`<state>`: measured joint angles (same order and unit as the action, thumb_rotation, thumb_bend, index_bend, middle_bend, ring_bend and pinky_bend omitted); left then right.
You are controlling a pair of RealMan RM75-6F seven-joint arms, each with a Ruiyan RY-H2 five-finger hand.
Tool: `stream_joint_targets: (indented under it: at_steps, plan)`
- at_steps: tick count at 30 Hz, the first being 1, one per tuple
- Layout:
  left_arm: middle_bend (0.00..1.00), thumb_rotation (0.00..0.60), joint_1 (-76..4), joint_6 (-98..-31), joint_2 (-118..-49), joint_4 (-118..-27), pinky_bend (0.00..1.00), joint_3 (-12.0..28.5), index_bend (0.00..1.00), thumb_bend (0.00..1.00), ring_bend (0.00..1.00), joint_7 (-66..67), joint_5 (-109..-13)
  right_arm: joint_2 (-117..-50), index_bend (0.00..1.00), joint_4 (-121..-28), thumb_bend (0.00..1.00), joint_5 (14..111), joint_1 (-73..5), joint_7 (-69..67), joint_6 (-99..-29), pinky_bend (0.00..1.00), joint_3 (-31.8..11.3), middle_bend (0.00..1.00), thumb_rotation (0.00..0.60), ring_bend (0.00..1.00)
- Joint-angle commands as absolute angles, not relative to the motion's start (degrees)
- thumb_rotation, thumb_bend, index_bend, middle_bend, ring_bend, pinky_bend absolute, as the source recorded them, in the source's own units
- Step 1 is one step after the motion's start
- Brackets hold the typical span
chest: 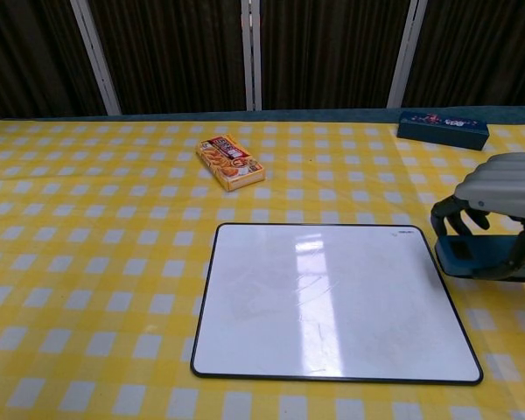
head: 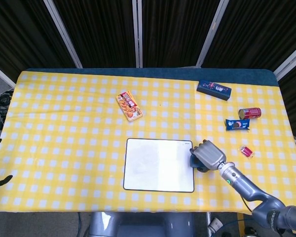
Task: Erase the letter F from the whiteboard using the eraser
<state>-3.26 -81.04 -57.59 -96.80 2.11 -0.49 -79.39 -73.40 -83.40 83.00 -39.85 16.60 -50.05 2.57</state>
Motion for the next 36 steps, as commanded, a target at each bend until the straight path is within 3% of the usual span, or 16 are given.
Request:
stream_joint_targets:
  at_steps: [1,5,7,9,11,12,18,22,29,36]
  plan:
    - [0.00,0.600,-3.1,-81.4,-57.4,-97.1,0.00,2.0,0.00,0.00,0.00,-0.7,-79.8,-74.6,0.55,-77.1,0.51,80.9,-38.4,13.4,-50.3,0.43,1.5,0.59,0.600,0.52]
    - [0.00,0.600,-3.0,-81.7,-57.3,-97.4,0.00,1.8,0.00,0.00,0.00,-0.6,-80.3,-76.2,0.54,-73.5,0.50,80.4,-37.5,10.9,-50.2,0.43,1.4,0.57,0.600,0.52]
    - [0.00,0.600,-3.0,-81.8,-57.3,-97.5,0.00,1.8,0.00,0.00,0.00,-0.5,-80.5,-76.6,0.47,-72.5,0.38,80.5,-37.2,10.0,-50.1,0.40,1.6,0.49,0.600,0.46]
    - [0.00,0.600,-2.9,-81.9,-57.3,-97.7,0.00,1.7,0.00,0.00,0.00,-0.6,-80.8,-76.5,0.23,-72.4,0.11,79.9,-36.9,9.9,-49.5,0.25,1.7,0.26,0.600,0.28]
    - [0.00,0.600,-2.9,-82.0,-57.2,-97.8,0.00,1.6,0.00,0.00,0.00,-0.7,-81.1,-75.6,0.05,-74.1,0.01,78.1,-36.4,11.2,-48.9,0.09,1.4,0.07,0.600,0.10]
    - [0.00,0.600,-2.9,-82.1,-57.1,-97.9,0.00,1.5,0.00,0.00,0.00,-0.8,-81.3,-75.0,0.01,-75.7,0.00,77.5,-35.9,11.9,-49.9,0.03,1.0,0.01,0.600,0.03]
    - [0.00,0.600,-2.8,-82.1,-56.5,-98.2,0.00,1.0,0.00,0.00,0.00,-2.8,-82.6,-70.4,0.00,-83.5,0.00,79.3,-32.1,11.6,-57.9,0.00,0.6,0.00,0.600,0.00]
    - [0.00,0.600,-2.7,-82.5,-55.9,-97.4,0.00,0.9,0.00,0.00,0.00,-5.3,-83.7,-66.0,0.00,-88.6,0.00,84.5,-26.1,6.6,-69.1,0.00,1.8,0.00,0.600,0.00]
    - [0.00,0.600,-1.6,-85.6,-56.1,-96.0,0.00,0.9,0.00,0.00,0.00,-7.3,-85.5,-65.5,0.00,-86.2,0.00,90.1,-18.0,0.8,-83.0,0.00,3.1,0.00,0.600,0.00]
    - [0.00,0.600,-1.0,-88.2,-56.0,-94.6,0.00,0.4,0.00,0.00,0.00,-11.1,-88.7,-67.1,0.00,-83.7,0.00,91.3,-14.0,-0.1,-87.9,0.00,3.0,0.00,0.600,0.00]
